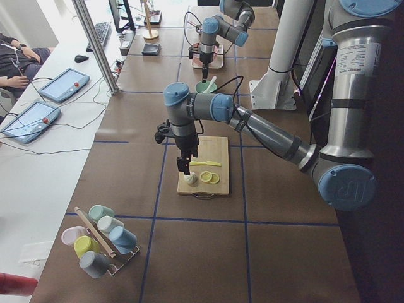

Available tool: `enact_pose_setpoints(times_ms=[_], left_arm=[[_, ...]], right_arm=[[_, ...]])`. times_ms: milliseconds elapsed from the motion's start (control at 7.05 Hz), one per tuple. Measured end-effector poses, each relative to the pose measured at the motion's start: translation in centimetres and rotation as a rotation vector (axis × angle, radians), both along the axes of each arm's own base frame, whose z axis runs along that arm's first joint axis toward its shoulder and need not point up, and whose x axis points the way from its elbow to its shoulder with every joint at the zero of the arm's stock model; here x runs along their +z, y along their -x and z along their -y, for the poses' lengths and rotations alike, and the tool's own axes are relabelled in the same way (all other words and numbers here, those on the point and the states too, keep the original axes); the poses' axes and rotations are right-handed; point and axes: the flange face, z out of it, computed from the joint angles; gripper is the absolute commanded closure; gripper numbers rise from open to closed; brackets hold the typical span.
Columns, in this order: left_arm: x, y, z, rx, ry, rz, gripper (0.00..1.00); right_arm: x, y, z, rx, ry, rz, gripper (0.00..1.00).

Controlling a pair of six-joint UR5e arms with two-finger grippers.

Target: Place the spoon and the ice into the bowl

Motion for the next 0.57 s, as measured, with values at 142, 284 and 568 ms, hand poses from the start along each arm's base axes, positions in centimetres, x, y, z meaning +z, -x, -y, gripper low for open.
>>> enact_pose_setpoints(times_ms=[142, 284, 568], left_arm=[[1.8, 1.3, 0.4, -0.031, 0.034, -0.045, 0.0], [4.4, 2.8, 1.0, -0.047, 0.047, -0.086, 0.0], [9.6, 6.7, 1.4, -0.057, 0.048, -0.153, 0.0]], right_arm=[[1.0, -3.8, 0.8, 0.014, -0.012, -0.021, 0.01], [3.2, -9.0, 2.0, 0.008, -0.046, -0.051, 0.01], [10.0, -22.2, 6.0, -0.074, -0.106, -0.102, 0.0]])
